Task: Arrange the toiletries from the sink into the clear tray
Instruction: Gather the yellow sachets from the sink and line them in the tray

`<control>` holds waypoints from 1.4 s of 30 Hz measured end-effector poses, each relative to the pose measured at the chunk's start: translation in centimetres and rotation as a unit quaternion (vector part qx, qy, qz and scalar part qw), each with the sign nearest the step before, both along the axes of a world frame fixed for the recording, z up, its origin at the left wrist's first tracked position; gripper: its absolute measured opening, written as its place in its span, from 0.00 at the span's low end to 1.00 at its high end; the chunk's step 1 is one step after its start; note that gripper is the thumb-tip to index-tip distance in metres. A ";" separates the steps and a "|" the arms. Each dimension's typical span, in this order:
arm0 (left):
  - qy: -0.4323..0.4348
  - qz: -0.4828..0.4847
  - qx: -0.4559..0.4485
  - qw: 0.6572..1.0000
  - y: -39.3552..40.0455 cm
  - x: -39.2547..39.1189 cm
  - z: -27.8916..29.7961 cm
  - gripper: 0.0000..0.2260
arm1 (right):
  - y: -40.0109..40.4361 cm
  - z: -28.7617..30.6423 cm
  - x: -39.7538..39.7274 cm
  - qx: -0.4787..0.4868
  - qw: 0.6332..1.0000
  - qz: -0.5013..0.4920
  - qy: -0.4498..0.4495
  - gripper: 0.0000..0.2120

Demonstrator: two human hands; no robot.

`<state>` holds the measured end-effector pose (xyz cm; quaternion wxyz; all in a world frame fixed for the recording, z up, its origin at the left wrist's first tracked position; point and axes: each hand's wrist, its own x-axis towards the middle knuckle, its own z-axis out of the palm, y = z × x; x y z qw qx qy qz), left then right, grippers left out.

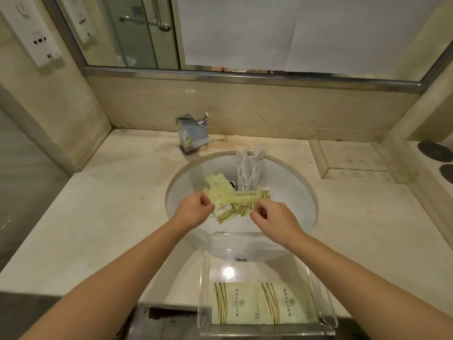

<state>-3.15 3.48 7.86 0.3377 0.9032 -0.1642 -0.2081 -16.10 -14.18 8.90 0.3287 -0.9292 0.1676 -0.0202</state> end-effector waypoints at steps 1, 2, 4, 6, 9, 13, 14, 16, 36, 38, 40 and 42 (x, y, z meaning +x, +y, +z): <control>0.030 0.018 0.001 0.999 -0.2 0.7 -0.5 0.06 | -0.2 -0.3 1.0 0.016 1.000 -0.011 0.015 0.08; 0.055 0.032 0.001 0.998 -0.3 1.4 -0.9 0.07 | -0.4 -0.6 1.9 0.031 0.999 -0.017 0.035 0.08; 0.092 0.060 -0.003 0.994 -0.6 2.5 -1.9 0.09 | -1.0 -1.6 3.6 0.064 0.994 -0.016 0.085 0.07; 0.122 0.092 -0.007 0.988 -0.7 3.4 -3.0 0.10 | -1.4 -2.8 5.2 0.107 0.985 -0.006 0.136 0.07; 0.161 0.135 -0.003 0.978 -0.8 4.7 -5.2 0.08 | -1.7 -4.2 7.2 0.153 0.968 0.001 0.198 0.09; 0.213 0.151 0.018 0.965 -1.2 6.1 -8.2 0.08 | -1.7 -6.2 9.5 0.158 0.951 0.038 0.262 0.05; 0.218 0.149 0.023 0.964 -1.3 6.3 -8.9 0.10 | -1.6 -6.7 10.0 0.152 0.948 0.049 0.276 0.05; 0.229 0.147 0.016 0.962 -1.8 6.7 -10.1 0.12 | -1.5 -7.9 11.1 0.141 0.940 0.073 0.303 0.06; 0.163 0.234 -0.089 0.954 -4.2 9.0 -12.1 0.05 | -1.2 -12.3 15.1 0.189 0.960 -0.066 0.198 0.03; 0.135 0.252 -0.091 0.954 -4.0 9.2 -11.7 0.06 | -1.7 -11.8 14.9 0.165 0.965 -0.089 0.184 0.08; 0.114 0.260 -0.096 0.954 -4.0 9.4 -10.8 0.07 | -2.1 -11.3 14.5 0.166 0.964 -0.102 0.183 0.11; 0.110 0.255 -0.100 0.955 -3.8 9.6 -9.9 0.08 | -2.3 -10.7 14.1 0.210 0.952 -0.117 0.189 0.20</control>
